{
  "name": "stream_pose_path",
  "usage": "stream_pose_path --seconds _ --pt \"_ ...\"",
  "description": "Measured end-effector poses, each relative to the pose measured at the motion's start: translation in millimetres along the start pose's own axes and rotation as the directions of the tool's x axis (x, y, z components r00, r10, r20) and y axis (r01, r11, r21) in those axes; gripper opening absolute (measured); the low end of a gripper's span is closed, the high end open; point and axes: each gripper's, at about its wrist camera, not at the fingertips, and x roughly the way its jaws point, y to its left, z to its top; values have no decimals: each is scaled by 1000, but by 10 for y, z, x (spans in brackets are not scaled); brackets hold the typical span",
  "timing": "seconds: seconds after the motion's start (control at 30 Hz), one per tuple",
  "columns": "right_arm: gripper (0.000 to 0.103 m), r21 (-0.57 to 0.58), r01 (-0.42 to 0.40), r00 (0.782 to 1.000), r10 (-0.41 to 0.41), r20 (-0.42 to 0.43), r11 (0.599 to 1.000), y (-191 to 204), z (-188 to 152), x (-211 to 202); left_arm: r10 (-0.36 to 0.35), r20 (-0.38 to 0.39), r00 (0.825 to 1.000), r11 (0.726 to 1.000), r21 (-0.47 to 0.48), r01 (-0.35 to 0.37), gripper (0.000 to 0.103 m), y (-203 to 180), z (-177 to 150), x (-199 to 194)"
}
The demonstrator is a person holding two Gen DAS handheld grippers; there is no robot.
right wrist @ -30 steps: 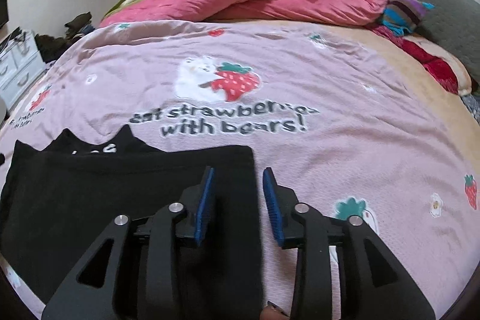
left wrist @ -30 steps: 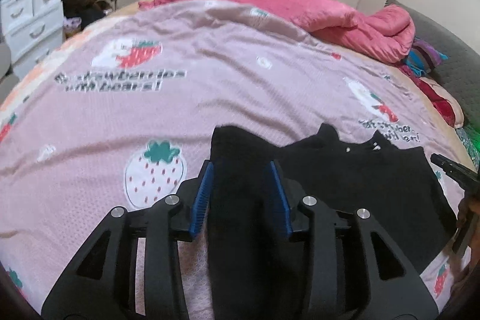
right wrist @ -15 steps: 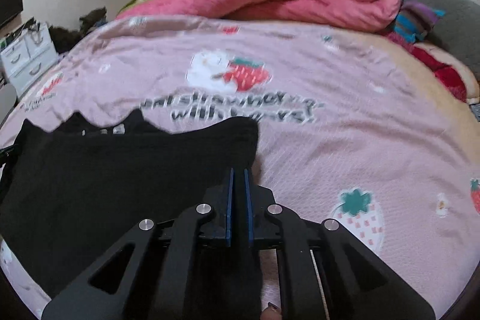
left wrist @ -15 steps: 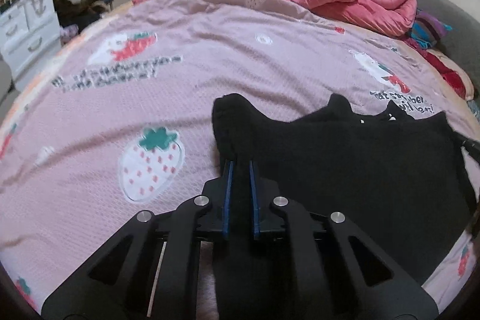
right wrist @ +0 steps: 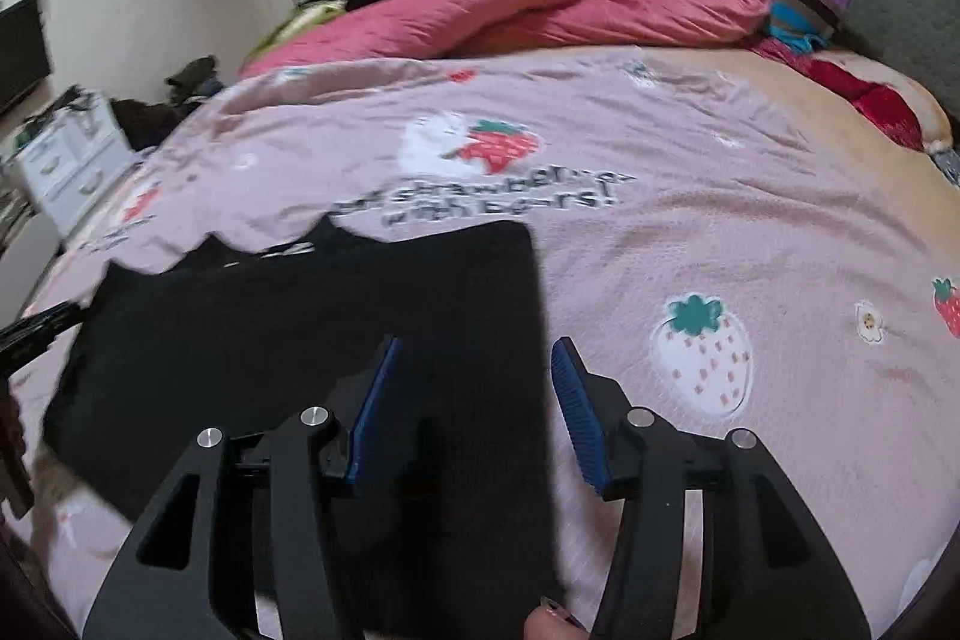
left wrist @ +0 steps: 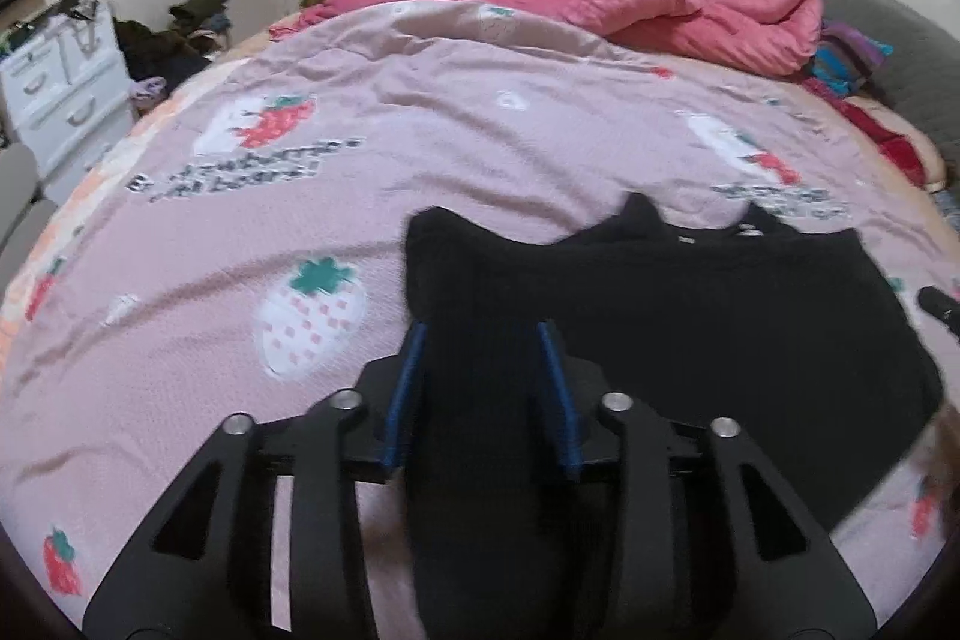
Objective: Fold small clothes
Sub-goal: 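Press and straighten the folded sweater edge with both grippers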
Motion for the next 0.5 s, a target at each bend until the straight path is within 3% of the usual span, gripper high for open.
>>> stream_pose_path --seconds 0.2,0.5 --pt "61 -38 -64 997 63 -35 997 317 -233 -125 -107 -23 994 994 -8 107 45 -187 -167 -191" --pt "66 -45 -63 994 59 -96 997 365 -445 -108 -110 -88 990 994 -8 109 51 -303 -452 -175"
